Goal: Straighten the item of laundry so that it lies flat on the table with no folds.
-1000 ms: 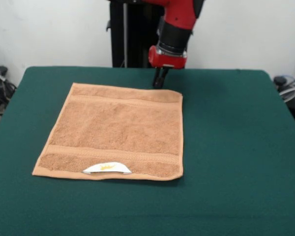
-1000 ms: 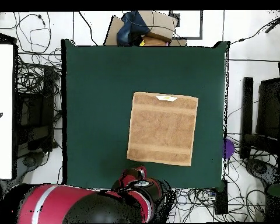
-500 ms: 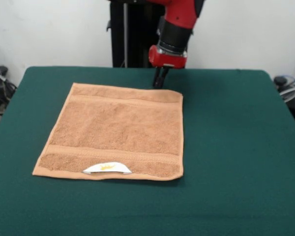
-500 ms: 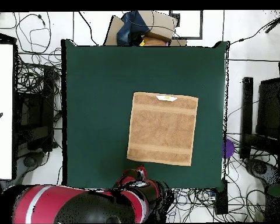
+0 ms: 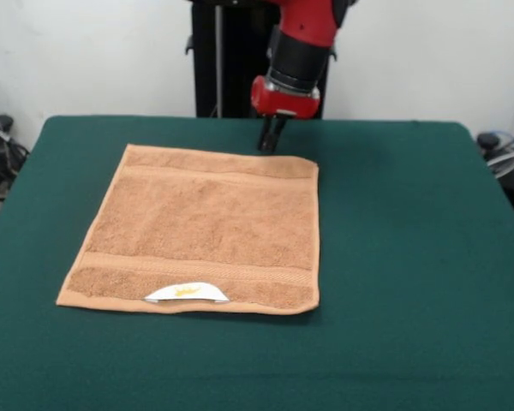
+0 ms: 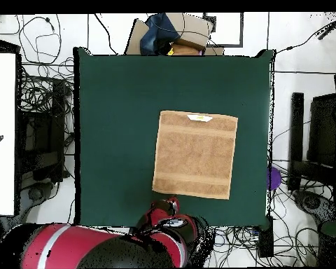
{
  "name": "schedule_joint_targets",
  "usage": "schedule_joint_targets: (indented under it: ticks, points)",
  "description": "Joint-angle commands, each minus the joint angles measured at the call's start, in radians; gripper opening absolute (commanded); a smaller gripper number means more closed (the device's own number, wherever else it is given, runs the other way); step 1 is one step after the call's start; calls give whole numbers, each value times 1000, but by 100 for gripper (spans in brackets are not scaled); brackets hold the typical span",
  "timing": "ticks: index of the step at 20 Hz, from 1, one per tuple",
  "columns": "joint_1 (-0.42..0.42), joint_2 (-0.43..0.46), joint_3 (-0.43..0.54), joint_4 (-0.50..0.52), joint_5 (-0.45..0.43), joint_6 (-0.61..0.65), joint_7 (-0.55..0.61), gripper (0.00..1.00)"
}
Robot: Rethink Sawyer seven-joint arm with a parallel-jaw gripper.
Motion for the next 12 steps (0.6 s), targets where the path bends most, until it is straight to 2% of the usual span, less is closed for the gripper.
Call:
schedule_joint_targets:
  ticks: [1, 5, 8, 12]
  points:
    - [-40, -12, 71, -105, 17, 63, 128, 0]
    - [-60, -51, 103, -76, -4, 17, 148, 0]
    - [-70, -37, 117, -78, -18, -26, 151, 0]
    - [-27, -12, 89, -89, 20, 18, 133, 0]
